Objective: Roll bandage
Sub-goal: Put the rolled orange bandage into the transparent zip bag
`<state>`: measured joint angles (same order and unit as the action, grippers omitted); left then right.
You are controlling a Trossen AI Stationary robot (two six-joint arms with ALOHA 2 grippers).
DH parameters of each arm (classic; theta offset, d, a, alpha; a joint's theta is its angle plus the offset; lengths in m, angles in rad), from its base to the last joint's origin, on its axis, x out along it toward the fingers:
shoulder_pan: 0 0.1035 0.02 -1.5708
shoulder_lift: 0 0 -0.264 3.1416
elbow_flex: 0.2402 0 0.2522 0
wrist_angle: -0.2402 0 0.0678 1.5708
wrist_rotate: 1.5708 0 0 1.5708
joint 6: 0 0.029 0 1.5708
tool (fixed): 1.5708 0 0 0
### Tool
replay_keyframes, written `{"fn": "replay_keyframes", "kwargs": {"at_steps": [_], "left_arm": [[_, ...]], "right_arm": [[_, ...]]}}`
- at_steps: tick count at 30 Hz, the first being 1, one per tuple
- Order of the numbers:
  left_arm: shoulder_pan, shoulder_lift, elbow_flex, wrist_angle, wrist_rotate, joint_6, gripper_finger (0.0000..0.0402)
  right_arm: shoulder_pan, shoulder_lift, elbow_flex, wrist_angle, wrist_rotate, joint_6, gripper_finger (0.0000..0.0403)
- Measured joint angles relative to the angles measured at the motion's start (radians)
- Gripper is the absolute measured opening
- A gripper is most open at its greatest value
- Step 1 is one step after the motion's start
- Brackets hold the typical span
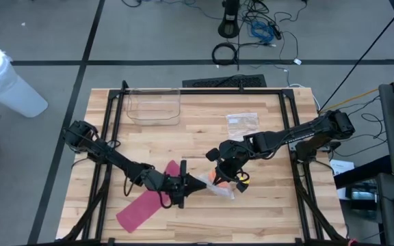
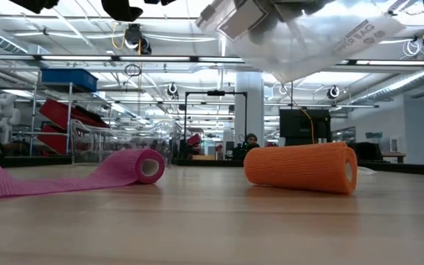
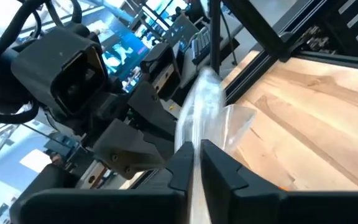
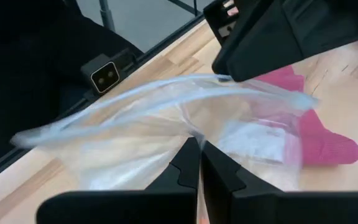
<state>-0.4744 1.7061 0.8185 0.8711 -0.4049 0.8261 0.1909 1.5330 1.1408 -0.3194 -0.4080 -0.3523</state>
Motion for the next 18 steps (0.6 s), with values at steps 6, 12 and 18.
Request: {"fn": "replay_keyframes", "kwargs": {"at_steps": [6, 12, 18], "left_arm": [[0.005, -0.001, 0.000, -0.058, -0.002, -0.006, 0.0006], [0.010, -0.002, 0.000, -0.073, -0.002, -0.008, 0.0008], [0.009, -0.002, 0.000, -0.069, -0.002, -0.009, 0.0036]], "right_arm": [[0.000, 0.000, 0.000, 0.002, 0.001, 0.004, 0.0000], [-0.001, 0.000, 0.000, 0.003, 0.019, 0.003, 0.0000], [0.000, 0.000, 0.000, 0.008, 0.019, 0.001, 0.0000]]}}
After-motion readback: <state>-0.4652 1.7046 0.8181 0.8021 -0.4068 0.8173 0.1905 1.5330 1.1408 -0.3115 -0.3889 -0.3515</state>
